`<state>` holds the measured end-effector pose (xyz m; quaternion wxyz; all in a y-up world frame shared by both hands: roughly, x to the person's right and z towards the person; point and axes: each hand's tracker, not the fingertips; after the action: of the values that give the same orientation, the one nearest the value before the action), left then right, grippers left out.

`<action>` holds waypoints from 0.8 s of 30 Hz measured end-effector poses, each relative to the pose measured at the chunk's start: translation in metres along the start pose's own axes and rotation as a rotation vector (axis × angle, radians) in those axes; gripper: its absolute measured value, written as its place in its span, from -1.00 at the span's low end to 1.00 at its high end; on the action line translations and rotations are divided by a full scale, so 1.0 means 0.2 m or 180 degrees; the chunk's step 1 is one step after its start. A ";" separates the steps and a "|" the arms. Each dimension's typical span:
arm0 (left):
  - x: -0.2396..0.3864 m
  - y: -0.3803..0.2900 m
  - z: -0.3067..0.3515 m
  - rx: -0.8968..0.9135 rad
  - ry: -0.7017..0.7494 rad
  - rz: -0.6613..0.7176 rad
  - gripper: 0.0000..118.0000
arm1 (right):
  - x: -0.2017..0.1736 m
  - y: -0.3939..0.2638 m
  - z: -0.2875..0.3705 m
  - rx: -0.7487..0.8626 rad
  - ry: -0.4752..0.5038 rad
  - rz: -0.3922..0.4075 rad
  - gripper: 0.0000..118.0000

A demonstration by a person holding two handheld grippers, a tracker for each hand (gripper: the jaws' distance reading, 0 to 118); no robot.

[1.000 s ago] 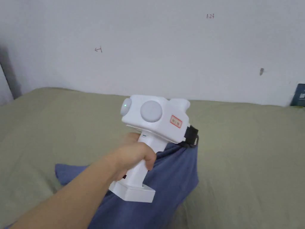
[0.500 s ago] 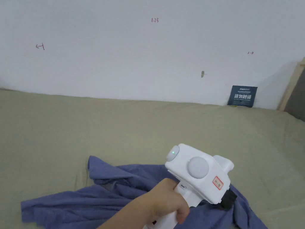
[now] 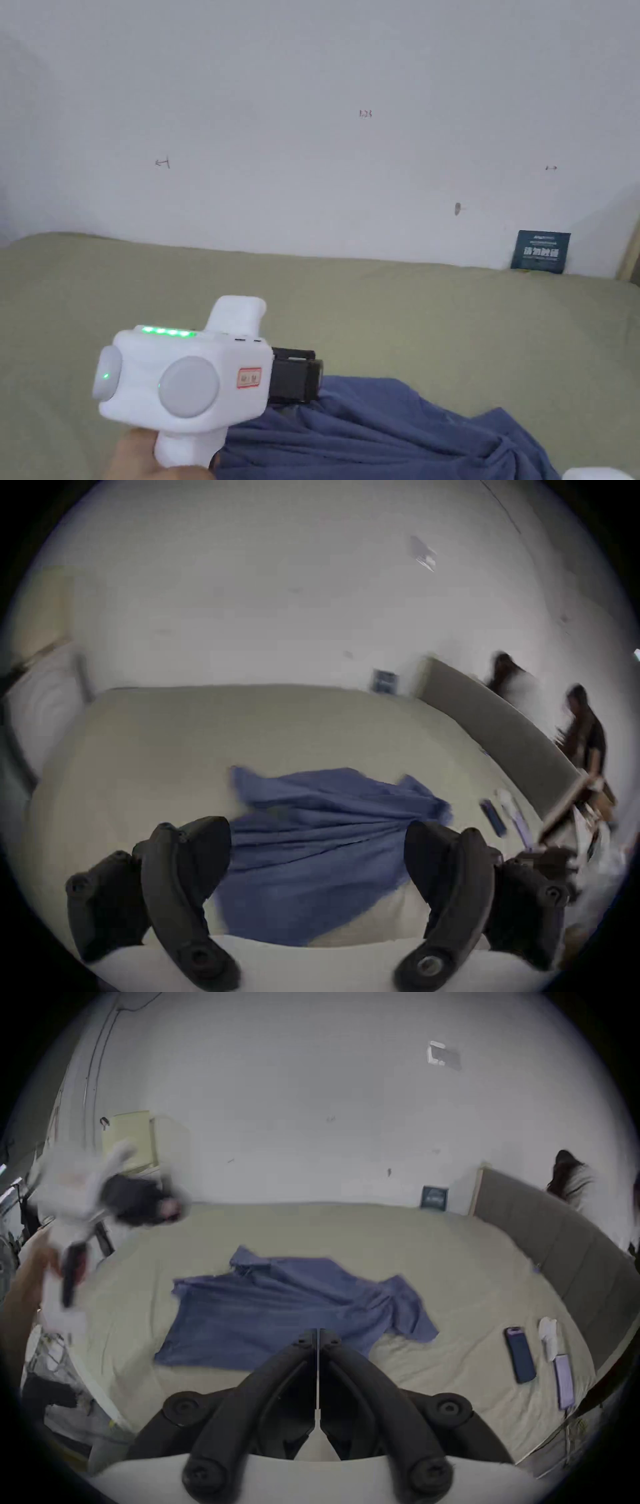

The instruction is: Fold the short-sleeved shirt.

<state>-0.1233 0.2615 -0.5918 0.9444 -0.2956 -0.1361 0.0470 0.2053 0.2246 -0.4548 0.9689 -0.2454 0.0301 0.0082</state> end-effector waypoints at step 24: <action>-0.43 -0.38 0.28 -0.0083 0.0714 0.0205 -1.00 | -0.01 -0.06 0.05 0.0018 0.0071 -0.0249 -0.94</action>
<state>-0.2204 0.2162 -0.5238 0.9478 -0.3155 -0.0206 0.0421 0.2041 0.2193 -0.4408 0.9688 -0.2437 0.0314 -0.0326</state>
